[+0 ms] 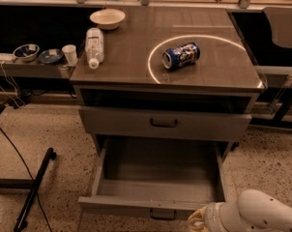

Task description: Close middle drawer

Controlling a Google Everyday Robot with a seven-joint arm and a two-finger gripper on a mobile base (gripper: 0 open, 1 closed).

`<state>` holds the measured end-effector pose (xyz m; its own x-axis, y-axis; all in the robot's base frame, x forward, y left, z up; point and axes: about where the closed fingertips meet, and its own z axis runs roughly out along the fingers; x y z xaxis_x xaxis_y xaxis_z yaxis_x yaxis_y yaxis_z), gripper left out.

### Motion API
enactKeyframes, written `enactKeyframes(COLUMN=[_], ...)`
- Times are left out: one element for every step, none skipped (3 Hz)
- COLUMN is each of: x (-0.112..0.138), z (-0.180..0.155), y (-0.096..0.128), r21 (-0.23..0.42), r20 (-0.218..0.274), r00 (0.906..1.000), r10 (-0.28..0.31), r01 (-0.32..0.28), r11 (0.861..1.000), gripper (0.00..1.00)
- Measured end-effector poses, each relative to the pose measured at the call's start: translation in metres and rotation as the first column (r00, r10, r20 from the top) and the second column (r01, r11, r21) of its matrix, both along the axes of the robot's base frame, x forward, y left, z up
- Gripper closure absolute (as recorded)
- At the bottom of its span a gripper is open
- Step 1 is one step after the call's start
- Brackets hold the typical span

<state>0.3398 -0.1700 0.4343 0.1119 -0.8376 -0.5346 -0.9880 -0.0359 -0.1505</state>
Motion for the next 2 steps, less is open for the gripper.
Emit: enactKeyframes(x=[0.0196,0.0198], z=[-0.0256,-0.029], y=[0.0137,0.0156], r21=[0.063,0.071], r20=[0.018,0.019], r00=[0.999,0.9986], r10=[-0.041,-0.049], r01=[0.04,0.048], r11=[0.997,0.996], gripper=[1.0,1.0])
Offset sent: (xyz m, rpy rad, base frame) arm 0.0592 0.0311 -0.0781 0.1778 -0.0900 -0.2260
